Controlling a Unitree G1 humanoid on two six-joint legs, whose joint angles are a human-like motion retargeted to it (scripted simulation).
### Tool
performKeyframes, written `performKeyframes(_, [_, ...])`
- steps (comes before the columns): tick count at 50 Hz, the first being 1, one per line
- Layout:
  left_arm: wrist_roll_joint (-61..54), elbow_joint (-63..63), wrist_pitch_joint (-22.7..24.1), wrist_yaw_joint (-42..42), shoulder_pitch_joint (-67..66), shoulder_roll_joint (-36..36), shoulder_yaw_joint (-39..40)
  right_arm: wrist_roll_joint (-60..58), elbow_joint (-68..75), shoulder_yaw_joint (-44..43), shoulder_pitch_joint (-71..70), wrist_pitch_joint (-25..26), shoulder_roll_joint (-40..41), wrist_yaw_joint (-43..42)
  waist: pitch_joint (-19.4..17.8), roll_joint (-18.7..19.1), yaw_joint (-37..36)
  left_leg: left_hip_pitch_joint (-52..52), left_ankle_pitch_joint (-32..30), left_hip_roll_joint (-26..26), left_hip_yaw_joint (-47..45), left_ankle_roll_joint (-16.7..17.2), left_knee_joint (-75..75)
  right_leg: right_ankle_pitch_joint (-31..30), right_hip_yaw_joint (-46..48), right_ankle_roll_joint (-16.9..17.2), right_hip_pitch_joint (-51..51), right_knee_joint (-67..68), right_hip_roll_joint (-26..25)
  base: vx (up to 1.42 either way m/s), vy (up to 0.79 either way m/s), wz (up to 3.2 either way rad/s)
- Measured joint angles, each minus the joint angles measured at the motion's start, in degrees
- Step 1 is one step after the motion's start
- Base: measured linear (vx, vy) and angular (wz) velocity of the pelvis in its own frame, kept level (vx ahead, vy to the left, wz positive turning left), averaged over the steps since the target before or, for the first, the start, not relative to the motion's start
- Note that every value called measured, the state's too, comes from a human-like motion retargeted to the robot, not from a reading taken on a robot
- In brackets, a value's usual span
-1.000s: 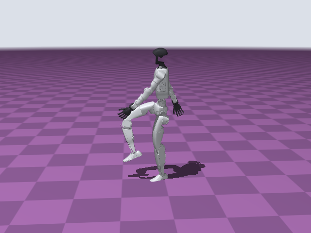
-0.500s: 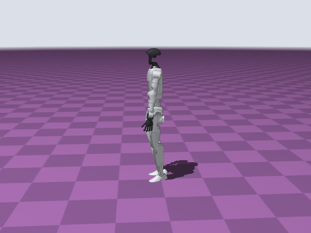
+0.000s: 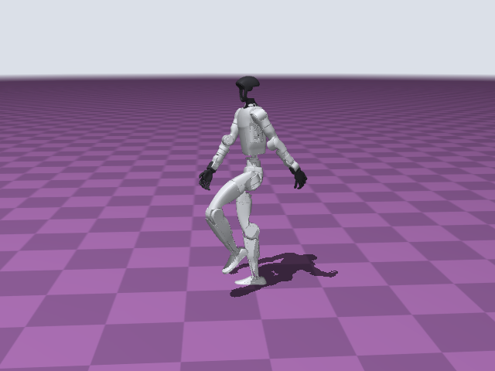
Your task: Upper body actions
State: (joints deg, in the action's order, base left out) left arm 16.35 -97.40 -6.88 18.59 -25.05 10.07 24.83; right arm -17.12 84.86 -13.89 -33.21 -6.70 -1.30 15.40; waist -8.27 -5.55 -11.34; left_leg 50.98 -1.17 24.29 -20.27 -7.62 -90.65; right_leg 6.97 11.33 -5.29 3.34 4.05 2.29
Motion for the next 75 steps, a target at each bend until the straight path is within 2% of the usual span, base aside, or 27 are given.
performKeyframes(4, [3.38, 0.00, 0.04, 2.20, -4.26, -1.41, -1.48, 1.42, -4.34, 0.59, -6.66, -1.15, 0.57, 2.27, -1.92, -1.70, -3.07, 7.23, 1.38, -1.89, -3.47, -0.69, -3.05, 0.43, -2.75, -0.69, 0.88, 0.90, 1.47, -0.02, -0.02, -0.46])
performKeyframes(8, [4.70, 0.00, 0.37, 3.45, -5.18, -1.54, -1.94, 0.07, -5.60, 1.27, -9.70, -3.45, 0.15, 1.28, -2.62, -3.34, -5.35, 9.43, 3.03, -2.84, -8.80, -0.85, -1.89, 0.91, -4.13, -1.15, 1.29, 1.46, 2.67, 0.00, 0.00, -0.06])
performKeyframes(13, [1.92, 0.00, 2.24, 2.43, -2.14, -1.08, -1.00, -2.75, -3.56, 2.60, -9.20, -5.26, 0.10, -1.33, -3.09, -4.06, -5.39, 5.11, 1.60, -4.51, -9.50, 2.30, 1.52, 1.29, -3.60, -1.24, 2.11, 1.44, 3.06, 0.00, -0.01, 0.11])
performKeyframes(18, [-0.65, 0.95, 2.48, 1.32, 0.85, -0.87, 1.20, -6.17, -0.22, 3.06, -4.20, -5.47, 0.75, -2.63, 0.56, -2.49, -3.00, -4.25, -1.10, -4.16, -5.87, 4.86, 7.20, 0.96, -1.11, -0.92, 1.19, 0.04, 1.19, 0.02, 0.03, 0.37])
performKeyframes(21, [-3.13, 2.35, 1.66, 1.07, 2.13, -1.14, 3.55, -6.69, 2.54, 3.55, -0.48, -5.00, 1.34, -3.66, 3.13, -1.55, -0.65, -12.46, -2.49, -6.83, -3.60, 5.45, 15.92, 0.79, 0.33, -0.07, 0.44, -0.59, 0.74, 0.04, 0.08, 0.36])
performKeyframes(25, [-6.09, 4.21, 0.83, -0.37, 3.95, -1.09, 5.94, -6.60, 5.71, 4.47, 4.89, -4.21, 1.58, -4.53, 6.57, -0.55, 2.23, -25.17, -4.65, -13.62, -1.56, 6.95, 35.04, 0.79, 1.83, 1.47, -0.47, -1.28, 0.57, 0.08, 0.11, 0.37])
performKeyframes(28, [-7.57, 5.29, 0.83, -1.14, 5.43, -0.30, 6.19, -7.31, 7.24, 5.51, 8.85, -4.11, 1.57, -4.78, 9.15, 0.54, 5.27, -34.40, -7.23, -19.21, 1.24, 9.31, 52.65, 1.04, 3.31, 2.56, -1.10, -1.72, -0.56, 0.14, 0.11, 0.56])
performKeyframes(30, [-8.22, 5.99, 0.89, -1.84, 6.45, 0.38, 5.88, -7.77, 7.82, 6.35, 11.09, -3.90, 1.60, -5.08, 10.43, 1.80, 6.93, -40.18, -4.66, -21.27, 2.97, 11.70, 64.14, 1.26, 4.24, 2.98, -1.55, -1.75, -2.17, 0.12, 0.12, 0.42])
performKeyframes(32, [-8.71, 6.35, 1.22, -2.49, 7.75, 0.97, 5.37, -8.64, 7.79, 7.10, 12.89, -4.03, 1.32, -5.29, 10.64, 3.27, 8.22, -45.27, 1.87, -22.60, 3.13, 11.00, 73.53, 1.48, 4.90, 3.28, -1.53, -1.55, -3.90, 0.10, 0.16, 0.23])
performKeyframes(34, [-9.17, 6.23, 1.30, -3.27, 9.43, 1.38, 4.50, -10.01, 7.29, 7.52, 14.59, -4.23, 0.66, -5.13, 10.55, 4.60, 9.36, -48.87, 5.06, -23.33, 2.39, 9.30, 81.17, 1.78, 5.30, 3.74, -1.28, -1.23, -5.19, 0.08, 0.19, 0.18])
performKeyframes(39, [-10.60, 4.52, 1.08, -6.58, 16.01, 1.40, 1.40, -13.49, 5.37, 6.98, 18.82, -4.97, -2.15, -5.00, 11.01, 5.47, 12.50, -50.21, 2.99, -25.10, 4.83, 6.97, 88.90, 3.31, 7.53, 6.14, -2.79, 1.79, -3.88, 0.05, 0.23, 0.36])
performKeyframes(42, [-11.95, 4.48, 2.53, -9.54, 19.46, 1.07, -1.33, -14.92, 3.54, 6.00, 22.32, -6.02, -3.73, -4.52, 10.52, 5.50, 13.71, -50.00, 3.25, -25.25, 6.07, 5.73, 88.91, 4.19, 9.27, 7.66, -4.55, 6.53, -2.44, 0.10, 0.19, 0.30])
performKeyframes(44, [-13.95, 4.20, 4.82, -12.26, 21.82, 0.49, -4.02, -18.12, 1.76, 4.45, 25.78, -6.48, -4.29, -4.31, 9.80, 5.47, 14.35, -50.25, 3.85, -24.82, 6.12, 5.34, 88.21, 1.60, 10.53, 7.50, -6.44, 12.03, -1.58, 0.13, 0.14, -0.06])
performKeyframes(45, [-14.83, 3.80, 5.83, -13.34, 23.18, 0.23, -5.30, -19.98, 1.15, 3.49, 27.39, -6.50, -4.56, -4.69, 9.23, 5.47, 14.41, -50.59, 4.19, -24.56, 5.84, 5.15, 87.88, -1.18, 11.41, 7.27, -7.42, 15.09, -1.05, 0.05, 0.20, -0.29])
performKeyframes(48, [-16.37, 3.11, 6.28, -12.83, 29.17, -0.92, -8.30, -21.70, 3.56, 1.56, 30.30, -6.13, -5.91, -8.42, 6.74, 6.92, 14.88, -51.09, 5.16, -22.22, 4.63, 4.43, 86.73, -15.12, 11.27, 6.77, -15.48, 31.76, 1.64, -0.10, 0.18, -0.43])
performKeyframes(50, [-17.55, 3.85, 7.00, -13.07, 33.62, -1.85, -9.50, -22.01, 5.68, 0.84, 32.52, -5.90, -7.17, -10.35, 4.81, 8.35, 17.16, -51.23, 5.39, -20.59, 4.97, 3.91, 86.15, -21.34, 7.27, 4.57, -24.01, 44.32, -0.02, -0.13, 0.18, -0.14])
performKeyframes(52, [-19.06, 5.13, 7.34, -13.78, 39.31, -1.80, -10.92, -22.85, 7.81, 0.01, 35.17, -4.26, -8.90, -11.15, 3.59, 9.17, 19.62, -50.79, 5.74, -19.98, 4.70, 3.35, 85.37, -16.95, 9.07, 2.42, -33.06, 59.08, 3.36, -0.10, 0.24, 0.00])
performKeyframes(54, [-17.96, 7.52, 7.42, -15.77, 44.74, -1.66, -9.65, -22.59, 10.93, -0.32, 37.16, -2.24, -10.78, -11.99, 2.04, 9.38, 23.78, -50.18, 6.00, -20.11, 5.48, 2.47, 84.39, -13.45, 11.94, -1.32, -41.74, 71.30, 7.74, -0.09, 0.19, 0.33])
performKeyframes(57, [-17.07, 11.49, 9.28, -19.02, 52.35, -2.28, -8.55, -21.66, 12.54, -2.43, 42.11, 1.18, -12.97, -12.19, -0.99, 10.63, 28.94, -49.87, 6.07, -19.06, 7.84, 1.50, 82.96, -9.29, 13.17, -3.97, -54.59, 82.49, 7.63, -0.01, 0.11, 0.73])
performKeyframes(60, [-18.43, 14.95, 11.84, -21.16, 59.22, -2.88, -8.39, -20.57, 12.54, -4.81, 48.36, 3.33, -14.32, -13.37, -4.30, 11.20, 33.12, -51.11, 6.17, -17.59, 10.74, 1.29, 81.63, -6.54, 14.87, -5.66, -63.85, 85.85, 6.31, 0.06, 0.00, 0.86])
performKeyframes(63, [-18.46, 17.29, 13.45, -22.02, 64.59, -3.38, -7.65, -18.53, 12.54, -6.66, 53.09, 5.09, -15.25, -15.43, -5.33, 11.72, 35.35, -51.24, 6.71, -16.38, 12.09, 1.18, 80.03, -4.17, 17.63, -7.85, -68.37, 84.34, 7.13, 0.09, -0.01, 0.43])
performKeyframes(65, [-17.46, 18.34, 14.20, -22.82, 66.84, -3.39, -8.04, -17.29, 12.54, -7.80, 55.06, 5.94, -15.59, -16.01, -5.35, 12.22, 35.53, -51.24, 7.15, -15.73, 12.02, 1.08, 79.09, -3.76, 18.25, -7.93, -69.22, 82.02, 6.48, 0.08, -0.02, -0.01])
performKeyframes(70, [-14.81, 19.34, 14.52, -26.67, 67.72, -1.78, -9.16, -16.57, 12.54, -8.84, 53.09, 4.30, -15.28, -14.93, -4.07, 12.47, 34.82, -51.04, 7.65, -16.12, 9.60, 1.36, 79.03, -5.73, 16.64, -5.61, -63.41, 76.49, 5.50, 0.00, 0.01, -0.38])
performKeyframes(75, [-15.05, 17.80, 14.54, -25.92, 62.52, -2.47, -9.62, -17.81, 12.07, -7.25, 48.71, 1.18, -13.29, -13.42, -0.86, 14.49, 33.44, -50.20, 6.90, -15.43, 8.06, 2.42, 81.31, -9.91, 15.04, -1.85, -50.00, 67.88, 3.79, -0.02, -0.01, -0.44])
